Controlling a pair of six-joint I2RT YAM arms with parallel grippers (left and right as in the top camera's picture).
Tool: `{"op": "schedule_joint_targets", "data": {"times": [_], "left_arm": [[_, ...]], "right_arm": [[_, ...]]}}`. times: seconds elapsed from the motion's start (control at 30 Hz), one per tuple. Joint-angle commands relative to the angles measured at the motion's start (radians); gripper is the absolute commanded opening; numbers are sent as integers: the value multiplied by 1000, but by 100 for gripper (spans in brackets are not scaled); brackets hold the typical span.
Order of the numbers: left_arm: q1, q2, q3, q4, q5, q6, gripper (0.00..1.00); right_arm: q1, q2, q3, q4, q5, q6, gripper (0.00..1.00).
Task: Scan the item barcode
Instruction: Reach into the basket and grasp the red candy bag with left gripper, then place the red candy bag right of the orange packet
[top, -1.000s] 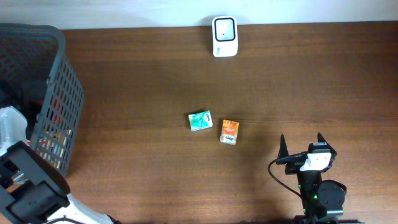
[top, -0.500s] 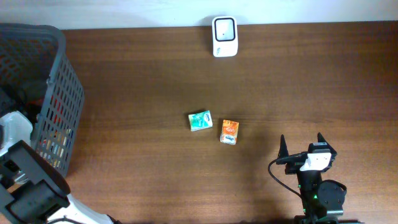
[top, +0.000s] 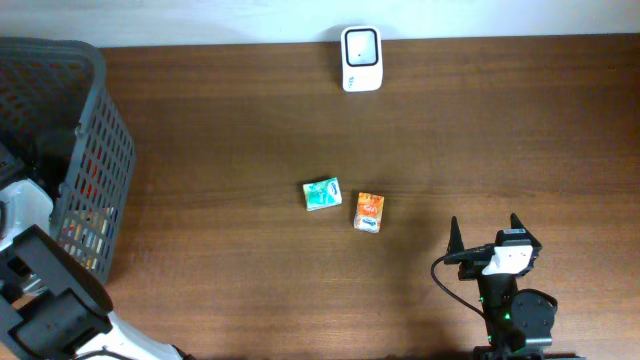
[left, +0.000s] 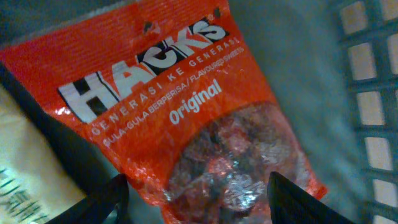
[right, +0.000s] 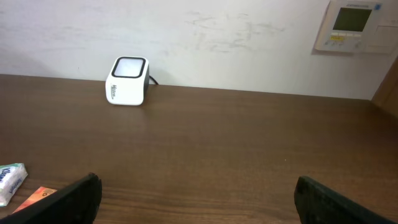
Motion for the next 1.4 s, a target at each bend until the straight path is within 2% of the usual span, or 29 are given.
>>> {"op": "schedule_joint_targets", "data": {"times": [0.0,0.03,0.13,0.23,0.3,0.33,0.5,0.8,0.97,1.07,1.13,1.23,1.37], "left_arm": [[-5,41,-10,8,62,-2,65],[-5,53,-10,2,61,-2,63],[-5,58,-9,-13,62,-2,36],[-1,58,-9,-29,62,-2,28],[-1,54,-9,-32,65,5,5],[1,45,-8,-40,66,5,0],[5,-114,-3,-34,64,45,0],[4,-702,-2,-26,65,58,0],[-27,-922,-2,-22,230,58,0],[-146,-980,-2,-24,423,52,0],[-246,-967,-2,-26,487,34,0],[-522,-869,-2,-25,491,35,0],[-801,-684,-2,-24,488,35,0]], "right_arm": [[8,-6,-6,-5,5,-7,99],[7,-6,-6,-5,5,-7,98],[8,-6,-6,-5,5,-7,98],[8,-6,-6,-5,5,-7,99],[8,-6,-6,-5,5,-7,98],[8,-6,-6,-5,5,-7,99],[8,-6,-6,-5,5,-7,99],[8,-6,-6,-5,5,-7,99],[8,-6,-6,-5,5,-7,99],[8,-6,-6,-5,5,-7,99],[8,-6,-6,-5,5,-7,99],[7,-6,-6,-5,5,-7,99],[8,-6,-6,-5,5,-7,99]]}}
